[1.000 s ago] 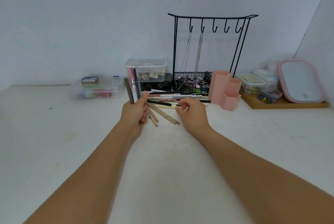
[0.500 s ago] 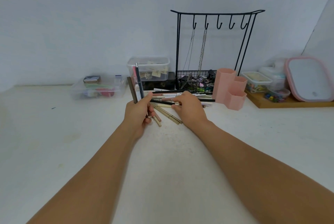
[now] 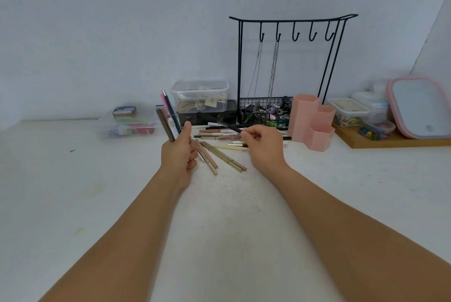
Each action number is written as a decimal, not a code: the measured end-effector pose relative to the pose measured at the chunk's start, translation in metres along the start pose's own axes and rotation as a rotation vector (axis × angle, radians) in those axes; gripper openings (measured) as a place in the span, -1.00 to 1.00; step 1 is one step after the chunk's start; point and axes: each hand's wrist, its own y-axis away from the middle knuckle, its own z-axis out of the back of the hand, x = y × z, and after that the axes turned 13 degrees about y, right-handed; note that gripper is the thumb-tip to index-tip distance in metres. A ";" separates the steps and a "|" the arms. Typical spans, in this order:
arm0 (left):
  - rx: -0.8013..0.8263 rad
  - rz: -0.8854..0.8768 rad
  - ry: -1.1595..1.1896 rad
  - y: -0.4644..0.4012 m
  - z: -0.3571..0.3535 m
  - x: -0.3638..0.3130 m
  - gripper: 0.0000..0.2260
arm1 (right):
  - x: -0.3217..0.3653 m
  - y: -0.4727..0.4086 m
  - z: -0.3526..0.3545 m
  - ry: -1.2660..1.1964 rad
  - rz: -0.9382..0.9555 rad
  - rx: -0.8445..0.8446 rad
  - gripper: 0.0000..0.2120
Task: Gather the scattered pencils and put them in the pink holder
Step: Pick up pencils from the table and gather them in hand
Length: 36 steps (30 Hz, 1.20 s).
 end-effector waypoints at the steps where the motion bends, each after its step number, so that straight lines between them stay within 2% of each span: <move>1: 0.005 0.005 0.007 -0.001 0.001 0.000 -0.63 | 0.002 0.002 0.003 -0.088 -0.030 -0.016 -0.89; 4: 0.061 -0.002 -0.002 0.002 -0.001 0.002 -0.62 | 0.014 0.014 0.007 -0.342 -0.123 0.033 -0.89; 9: 0.191 -0.059 0.062 0.012 -0.007 0.006 -0.65 | 0.040 0.037 -0.001 -0.635 -0.284 0.225 -0.85; 13: 0.232 -0.089 0.081 0.015 -0.008 0.004 -0.79 | 0.053 0.048 -0.007 -0.801 -0.310 0.341 -0.89; 15: 0.238 -0.089 0.069 0.017 -0.009 0.004 -0.80 | 0.054 0.053 -0.012 -0.828 -0.279 0.415 -0.85; 17: 0.211 -0.113 0.019 0.018 -0.009 0.004 -0.81 | 0.054 0.056 -0.014 -0.753 -0.231 0.441 -0.86; 21: 0.109 -0.134 -0.100 0.014 -0.009 0.005 -0.88 | 0.050 0.056 -0.016 -0.548 -0.072 0.387 -0.90; 25: 0.105 -0.153 -0.192 0.009 -0.008 0.008 -0.83 | 0.048 0.055 -0.017 -0.394 0.019 0.291 -0.97; 27: 0.106 -0.151 -0.190 0.008 -0.007 0.007 -0.78 | 0.046 0.053 -0.014 -0.319 0.081 0.214 -0.94; 30: 0.065 -0.131 -0.156 0.001 -0.001 0.001 -0.75 | 0.041 0.048 -0.006 -0.023 0.184 0.137 -0.92; 33: 0.012 -0.138 -0.152 -0.007 0.007 -0.005 -0.74 | 0.038 0.046 -0.004 0.337 0.213 0.208 -0.86; 36: -0.043 -0.177 -0.195 -0.010 0.013 -0.006 -0.75 | 0.041 0.046 -0.006 0.437 0.186 0.267 -0.84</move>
